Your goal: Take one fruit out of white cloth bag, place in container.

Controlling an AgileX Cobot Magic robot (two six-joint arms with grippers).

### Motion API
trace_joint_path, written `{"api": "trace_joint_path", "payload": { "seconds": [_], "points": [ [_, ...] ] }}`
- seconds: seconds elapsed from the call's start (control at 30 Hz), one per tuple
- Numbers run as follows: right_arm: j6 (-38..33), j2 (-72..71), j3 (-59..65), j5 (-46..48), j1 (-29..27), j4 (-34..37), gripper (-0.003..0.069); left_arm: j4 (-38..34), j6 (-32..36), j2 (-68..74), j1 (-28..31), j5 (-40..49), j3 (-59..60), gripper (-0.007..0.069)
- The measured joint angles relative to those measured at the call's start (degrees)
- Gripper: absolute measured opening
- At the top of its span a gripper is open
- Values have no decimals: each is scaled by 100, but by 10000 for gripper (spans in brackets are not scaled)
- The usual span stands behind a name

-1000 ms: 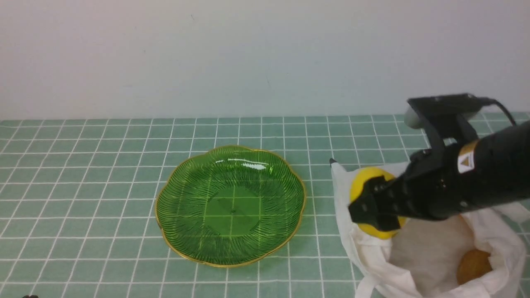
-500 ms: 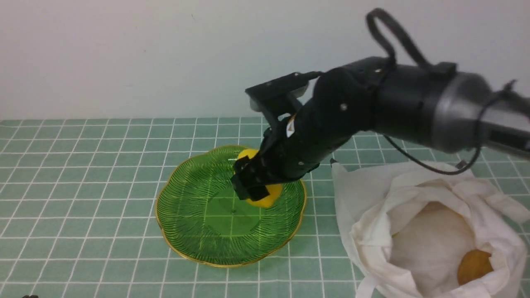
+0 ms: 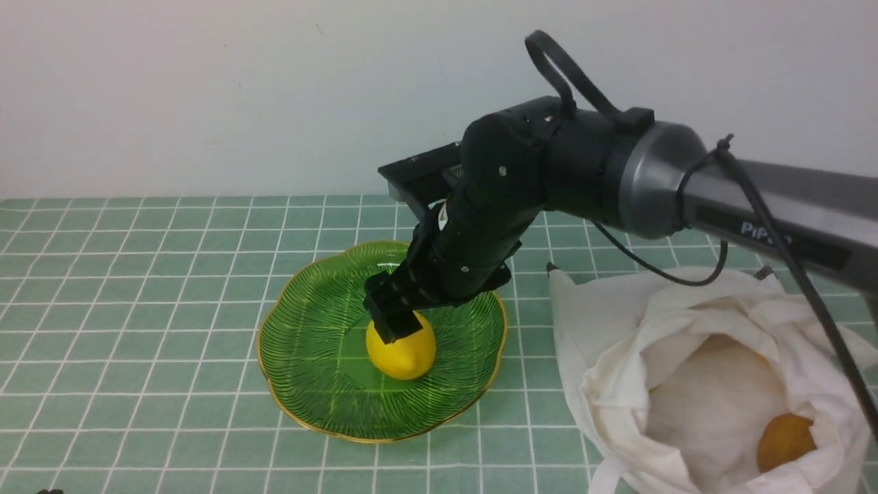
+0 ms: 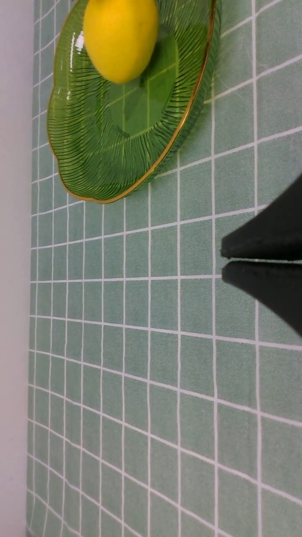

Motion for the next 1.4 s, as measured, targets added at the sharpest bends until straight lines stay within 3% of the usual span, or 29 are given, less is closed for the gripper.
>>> {"api": "trace_joint_path", "payload": {
  "seconds": [0.07,0.17,0.4,0.47,0.87,1.17,1.4],
  "points": [
    [5,-37,-203,336,12,-140,670,0,0,0,0,0,0,-8],
    [78,-242,-418,672,19,-498,569,0,0,0,0,0,0,-8],
    [646,-1716,-523,1356,31,-1476,96,0,0,0,0,0,0,-8],
    [750,-2114,-527,1390,31,-1534,23,0,0,0,0,0,0,-8],
    [1090,-4725,96,1104,31,-1732,-14,0,0,0,0,0,0,-8],
    [1516,-7209,2971,-600,31,-2046,-14,0,0,0,0,0,0,-8],
    [1533,-8860,4737,-1577,31,-1779,-14,0,0,0,0,0,0,-8]
  ]
}}
